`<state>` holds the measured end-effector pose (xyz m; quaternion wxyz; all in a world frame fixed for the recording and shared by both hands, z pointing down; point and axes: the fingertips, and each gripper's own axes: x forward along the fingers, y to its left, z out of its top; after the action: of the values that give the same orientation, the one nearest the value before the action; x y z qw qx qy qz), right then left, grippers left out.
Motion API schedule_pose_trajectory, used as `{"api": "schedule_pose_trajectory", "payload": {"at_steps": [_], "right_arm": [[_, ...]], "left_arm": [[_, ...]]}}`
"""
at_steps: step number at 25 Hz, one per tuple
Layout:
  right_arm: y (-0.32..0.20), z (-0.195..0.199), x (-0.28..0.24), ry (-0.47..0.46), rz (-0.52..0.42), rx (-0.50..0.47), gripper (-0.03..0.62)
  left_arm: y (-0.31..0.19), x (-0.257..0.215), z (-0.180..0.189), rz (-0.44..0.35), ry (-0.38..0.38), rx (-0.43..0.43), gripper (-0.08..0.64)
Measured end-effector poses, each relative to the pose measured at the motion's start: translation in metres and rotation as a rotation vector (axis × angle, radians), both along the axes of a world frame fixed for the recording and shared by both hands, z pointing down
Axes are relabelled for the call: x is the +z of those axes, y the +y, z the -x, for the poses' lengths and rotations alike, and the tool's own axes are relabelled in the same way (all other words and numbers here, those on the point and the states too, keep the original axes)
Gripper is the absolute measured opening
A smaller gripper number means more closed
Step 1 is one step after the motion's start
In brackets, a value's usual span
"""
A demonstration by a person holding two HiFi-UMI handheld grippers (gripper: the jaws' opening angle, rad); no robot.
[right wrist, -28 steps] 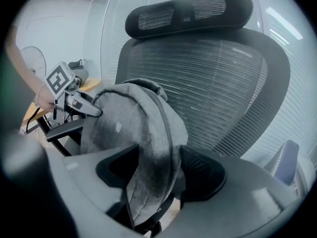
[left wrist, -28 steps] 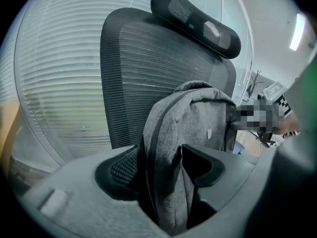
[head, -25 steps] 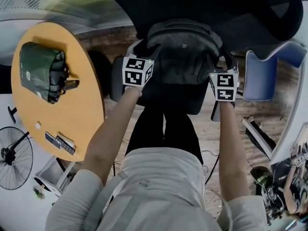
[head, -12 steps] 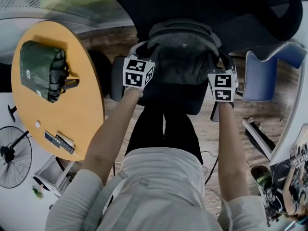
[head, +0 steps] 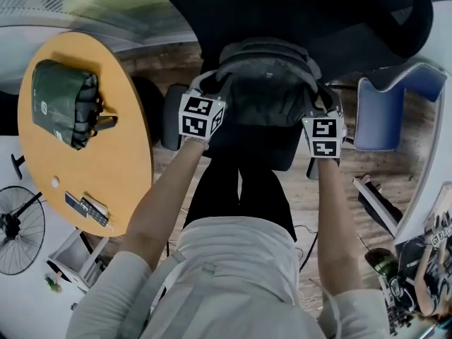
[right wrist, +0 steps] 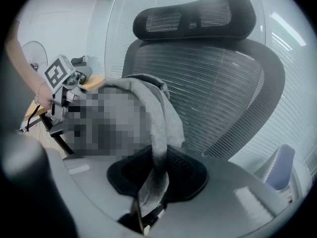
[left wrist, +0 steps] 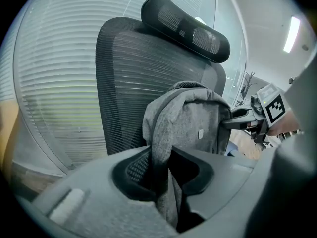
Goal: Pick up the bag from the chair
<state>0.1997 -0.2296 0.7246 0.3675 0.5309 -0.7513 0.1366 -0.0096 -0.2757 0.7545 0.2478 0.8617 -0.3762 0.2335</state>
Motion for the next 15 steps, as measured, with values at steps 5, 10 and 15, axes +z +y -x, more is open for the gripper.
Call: {"api": "schedule_pose_trajectory", "payload": {"at_steps": [5, 10, 15], "right_arm": [[0.010, 0.001, -0.005, -0.011, 0.000, 0.002, 0.067], [0.016, 0.003, -0.012, -0.031, -0.001, 0.014, 0.064], [0.019, 0.003, -0.027, -0.037, -0.024, 0.020, 0.063]], "left_arm": [[0.007, -0.006, 0.000, -0.005, 0.002, 0.004, 0.078], [0.012, -0.016, 0.001, -0.020, 0.000, 0.003, 0.075], [0.013, -0.033, 0.001, -0.049, 0.003, 0.001, 0.071]]}}
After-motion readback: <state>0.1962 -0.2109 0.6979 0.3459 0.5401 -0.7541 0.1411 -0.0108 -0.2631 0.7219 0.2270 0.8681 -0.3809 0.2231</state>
